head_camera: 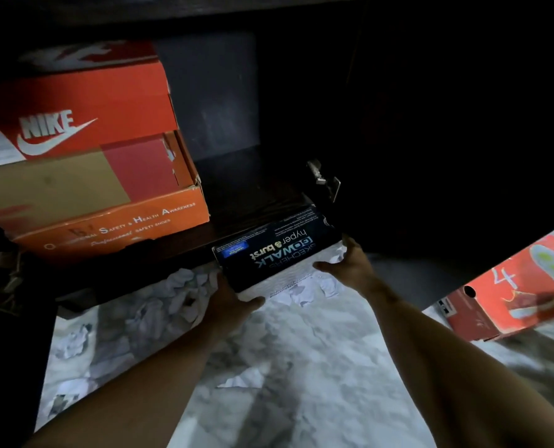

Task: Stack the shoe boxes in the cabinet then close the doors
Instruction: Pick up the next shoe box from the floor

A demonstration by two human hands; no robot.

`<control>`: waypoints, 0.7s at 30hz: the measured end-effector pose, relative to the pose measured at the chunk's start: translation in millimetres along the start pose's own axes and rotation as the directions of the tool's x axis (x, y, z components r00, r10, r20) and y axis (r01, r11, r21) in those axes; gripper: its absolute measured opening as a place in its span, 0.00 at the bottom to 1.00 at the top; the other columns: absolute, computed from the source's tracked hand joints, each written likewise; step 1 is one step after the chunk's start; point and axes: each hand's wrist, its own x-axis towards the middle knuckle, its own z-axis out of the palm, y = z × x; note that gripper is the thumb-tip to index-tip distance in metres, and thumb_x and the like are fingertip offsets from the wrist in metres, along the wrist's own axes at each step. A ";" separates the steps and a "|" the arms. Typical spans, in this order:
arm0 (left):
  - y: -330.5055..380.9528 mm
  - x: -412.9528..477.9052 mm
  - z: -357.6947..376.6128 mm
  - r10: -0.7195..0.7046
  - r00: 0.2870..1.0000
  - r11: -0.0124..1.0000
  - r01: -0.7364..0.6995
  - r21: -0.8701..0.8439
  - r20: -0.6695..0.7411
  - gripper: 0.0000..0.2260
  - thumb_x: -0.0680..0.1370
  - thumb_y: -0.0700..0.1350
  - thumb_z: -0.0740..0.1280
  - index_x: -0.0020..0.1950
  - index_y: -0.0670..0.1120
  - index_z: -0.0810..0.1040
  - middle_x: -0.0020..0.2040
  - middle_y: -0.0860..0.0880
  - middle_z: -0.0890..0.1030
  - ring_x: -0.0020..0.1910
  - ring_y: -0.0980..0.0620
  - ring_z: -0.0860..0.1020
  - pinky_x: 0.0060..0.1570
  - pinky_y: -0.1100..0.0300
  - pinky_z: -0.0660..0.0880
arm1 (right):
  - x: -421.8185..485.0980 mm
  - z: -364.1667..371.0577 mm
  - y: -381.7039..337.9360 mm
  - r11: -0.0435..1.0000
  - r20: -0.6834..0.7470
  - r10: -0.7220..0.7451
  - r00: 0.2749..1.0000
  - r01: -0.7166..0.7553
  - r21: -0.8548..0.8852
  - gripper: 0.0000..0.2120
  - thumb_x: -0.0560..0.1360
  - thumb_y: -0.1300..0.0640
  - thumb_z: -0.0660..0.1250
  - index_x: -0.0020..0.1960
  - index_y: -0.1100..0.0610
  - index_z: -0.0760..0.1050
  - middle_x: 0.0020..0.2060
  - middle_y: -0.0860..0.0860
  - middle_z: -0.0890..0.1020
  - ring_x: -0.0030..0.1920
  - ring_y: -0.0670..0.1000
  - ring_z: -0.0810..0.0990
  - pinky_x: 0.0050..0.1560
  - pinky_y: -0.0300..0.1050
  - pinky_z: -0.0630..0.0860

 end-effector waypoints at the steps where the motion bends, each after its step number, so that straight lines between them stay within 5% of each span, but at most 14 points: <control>1: 1.0 -0.9 1.6 0.005 1.000 1.000 -0.005 -0.006 -0.020 0.43 0.69 0.46 0.80 0.77 0.45 0.59 0.69 0.48 0.73 0.68 0.48 0.72 0.59 0.62 0.66 | 11.5 3.8 16.4 0.999 -0.003 0.016 1.000 -0.015 0.036 0.58 0.53 0.35 0.84 0.76 0.53 0.65 0.70 0.51 0.73 0.69 0.49 0.73 0.70 0.50 0.72; 4: 6.4 -3.1 -1.1 0.005 0.997 0.999 -0.009 -0.049 -0.081 0.43 0.68 0.47 0.80 0.77 0.48 0.60 0.70 0.49 0.73 0.68 0.47 0.73 0.61 0.60 0.68 | 32.6 12.8 53.7 0.995 0.009 -0.021 1.000 0.020 0.099 0.62 0.46 0.32 0.84 0.74 0.49 0.67 0.69 0.49 0.74 0.68 0.49 0.75 0.68 0.53 0.75; 11: 50.0 -30.2 -45.6 -0.020 0.989 0.997 0.009 -0.078 -0.149 0.43 0.64 0.58 0.81 0.74 0.51 0.65 0.64 0.48 0.80 0.61 0.46 0.79 0.59 0.56 0.75 | -45.6 -24.5 -41.7 0.995 -0.113 -0.056 0.992 0.064 0.072 0.55 0.47 0.40 0.86 0.71 0.47 0.72 0.63 0.51 0.64 0.64 0.50 0.68 0.72 0.43 0.67; 16: 116.6 -77.7 -98.4 0.127 0.965 0.984 -0.153 -0.096 -0.229 0.50 0.65 0.61 0.79 0.80 0.48 0.58 0.75 0.45 0.69 0.73 0.43 0.69 0.66 0.55 0.69 | -58.6 -62.0 -79.0 0.989 -0.222 -0.120 0.968 0.137 0.061 0.51 0.42 0.28 0.82 0.62 0.44 0.75 0.57 0.50 0.78 0.60 0.53 0.79 0.62 0.54 0.79; 21: 187.3 -132.7 -142.7 0.269 0.914 0.914 -0.342 -0.220 -0.304 0.49 0.64 0.58 0.80 0.78 0.46 0.61 0.69 0.47 0.75 0.70 0.46 0.72 0.61 0.58 0.70 | -168.8 -123.3 -195.5 0.938 -0.413 -0.238 0.879 0.318 0.137 0.47 0.52 0.47 0.88 0.63 0.52 0.66 0.60 0.51 0.68 0.62 0.50 0.68 0.68 0.47 0.70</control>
